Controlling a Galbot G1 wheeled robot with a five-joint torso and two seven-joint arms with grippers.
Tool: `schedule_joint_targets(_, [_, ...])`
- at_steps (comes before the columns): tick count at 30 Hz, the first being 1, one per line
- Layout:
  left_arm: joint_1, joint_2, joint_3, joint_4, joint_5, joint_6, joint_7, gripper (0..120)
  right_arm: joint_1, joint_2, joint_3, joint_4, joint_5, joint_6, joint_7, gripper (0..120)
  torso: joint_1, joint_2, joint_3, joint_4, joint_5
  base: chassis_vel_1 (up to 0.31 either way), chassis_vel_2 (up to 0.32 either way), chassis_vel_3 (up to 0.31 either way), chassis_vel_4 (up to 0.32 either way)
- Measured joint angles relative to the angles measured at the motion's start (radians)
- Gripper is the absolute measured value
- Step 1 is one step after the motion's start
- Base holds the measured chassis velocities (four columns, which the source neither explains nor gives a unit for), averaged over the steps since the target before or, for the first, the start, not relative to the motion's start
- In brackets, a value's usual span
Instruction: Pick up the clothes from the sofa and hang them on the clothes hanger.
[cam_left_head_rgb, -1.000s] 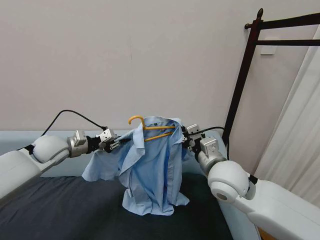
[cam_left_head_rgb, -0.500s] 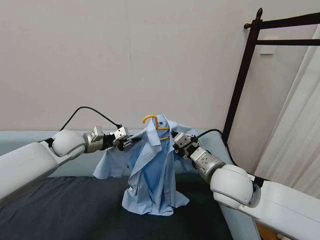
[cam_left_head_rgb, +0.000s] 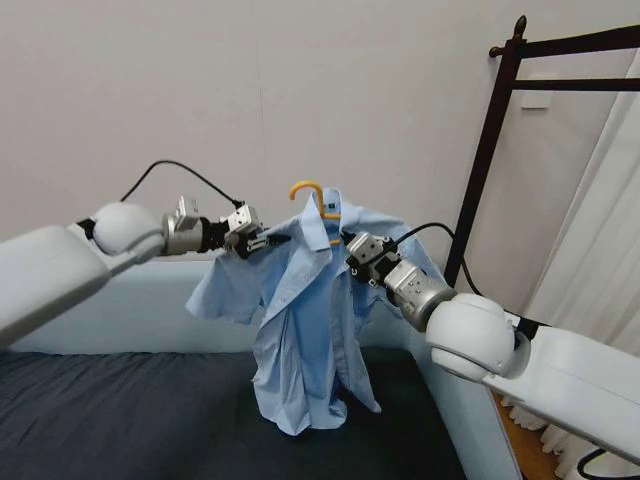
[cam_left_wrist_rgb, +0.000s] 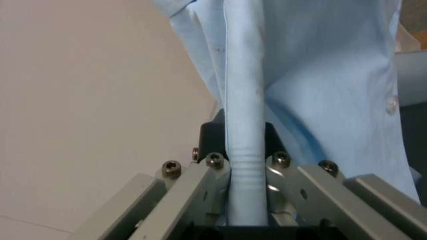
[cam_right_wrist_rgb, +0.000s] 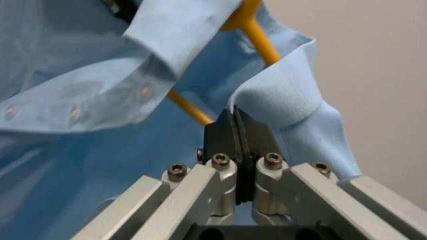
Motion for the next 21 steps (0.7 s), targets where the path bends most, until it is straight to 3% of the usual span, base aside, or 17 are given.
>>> schedule_joint_targets(9, [-0.064, -0.053, 0.052, 0.033, -0.009, -0.003, 0.005, 1, -0.005, -0.036, 0.024, 0.042, 0.029, -0.002, 0.005, 0, 0.0, 0.0, 0.0, -0.0003, 0.0, 0.0, 0.0, 0.0, 0.0])
schedule_joint_targets(15, [-0.045, -0.054, 0.047, 0.025, 0.002, -0.002, -0.014, 1, -0.01, -0.051, 0.04, 0.07, 0.1, -0.007, 0.032, 0, 0.0, 0.0, 0.0, -0.0003, -0.0002, 0.0, 0.0, 0.0, 0.0])
schedule_joint_targets(17, [-0.029, -0.049, 0.032, 0.021, 0.003, -0.003, -0.017, 1, -0.014, -0.045, 0.051, 0.081, 0.185, -0.012, 0.049, 0, 0.0, 0.0, 0.0, 0.0, -0.0002, 0.0, 0.0, 0.0, 0.0])
schedule_joint_targets(21, [-0.021, -0.044, 0.021, 0.034, 0.001, -0.019, -0.011, 1, -0.026, -0.045, 0.072, 0.092, 0.278, 0.042, 0.059, 14, 0.0, 0.0, 0.0, 0.0002, -0.0001, 0.0, 0.0, 0.0, 0.0])
